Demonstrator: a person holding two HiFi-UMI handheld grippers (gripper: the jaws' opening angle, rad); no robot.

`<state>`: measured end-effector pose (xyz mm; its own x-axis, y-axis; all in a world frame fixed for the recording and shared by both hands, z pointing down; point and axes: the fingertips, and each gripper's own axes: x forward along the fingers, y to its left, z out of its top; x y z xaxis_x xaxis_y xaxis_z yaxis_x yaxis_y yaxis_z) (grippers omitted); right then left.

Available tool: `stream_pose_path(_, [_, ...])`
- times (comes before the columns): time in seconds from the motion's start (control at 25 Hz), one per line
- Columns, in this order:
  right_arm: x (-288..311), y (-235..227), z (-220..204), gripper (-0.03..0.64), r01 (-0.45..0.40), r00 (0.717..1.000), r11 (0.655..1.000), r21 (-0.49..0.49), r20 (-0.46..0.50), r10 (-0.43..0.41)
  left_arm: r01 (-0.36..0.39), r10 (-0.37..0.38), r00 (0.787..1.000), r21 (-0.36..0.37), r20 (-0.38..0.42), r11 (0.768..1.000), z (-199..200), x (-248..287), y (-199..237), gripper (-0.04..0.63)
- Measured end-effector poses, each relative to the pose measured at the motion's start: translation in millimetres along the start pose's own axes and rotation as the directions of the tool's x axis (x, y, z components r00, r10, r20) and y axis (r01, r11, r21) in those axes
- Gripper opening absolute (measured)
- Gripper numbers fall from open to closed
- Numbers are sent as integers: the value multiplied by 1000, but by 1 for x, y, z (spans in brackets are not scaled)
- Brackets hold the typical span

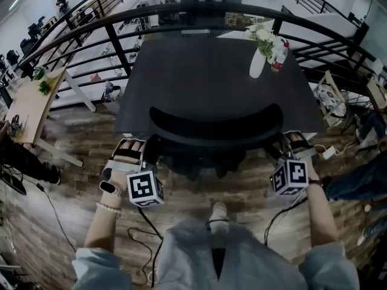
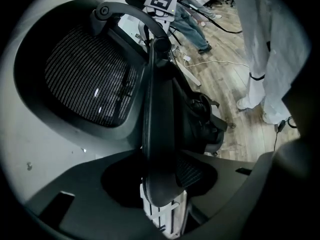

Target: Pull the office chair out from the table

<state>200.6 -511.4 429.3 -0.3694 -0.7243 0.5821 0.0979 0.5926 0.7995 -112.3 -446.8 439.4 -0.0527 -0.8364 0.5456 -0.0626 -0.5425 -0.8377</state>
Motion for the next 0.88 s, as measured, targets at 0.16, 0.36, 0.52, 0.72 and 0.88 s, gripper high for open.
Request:
stream_pose_path(0.16, [4, -1, -2, 186, 15, 1000, 1000, 24, -16, -15, -21, 21, 1000, 16, 6, 1000, 1, 4, 5, 192])
stream_pose_path(0.36, [3, -2, -5, 188, 26, 997, 999, 28, -76, -24, -38, 38, 999, 18, 7, 999, 3, 4, 7, 192])
stream_pose_path(0.52, [2, 5, 0, 188, 38, 991, 999, 27, -131, -34, -51, 50, 999, 14, 17, 999, -1, 0, 0, 192])
stream_pose_path(0.72, [-1, 4, -3, 192, 60, 979, 997, 53, -197, -49, -42, 42, 998, 1, 40, 999, 2, -2, 0, 192])
stream_pose_path(0.88, [-3, 6, -8, 192, 43, 978, 997, 66, -207, -29, -37, 37, 999, -10, 38, 999, 7, -3, -1, 190])
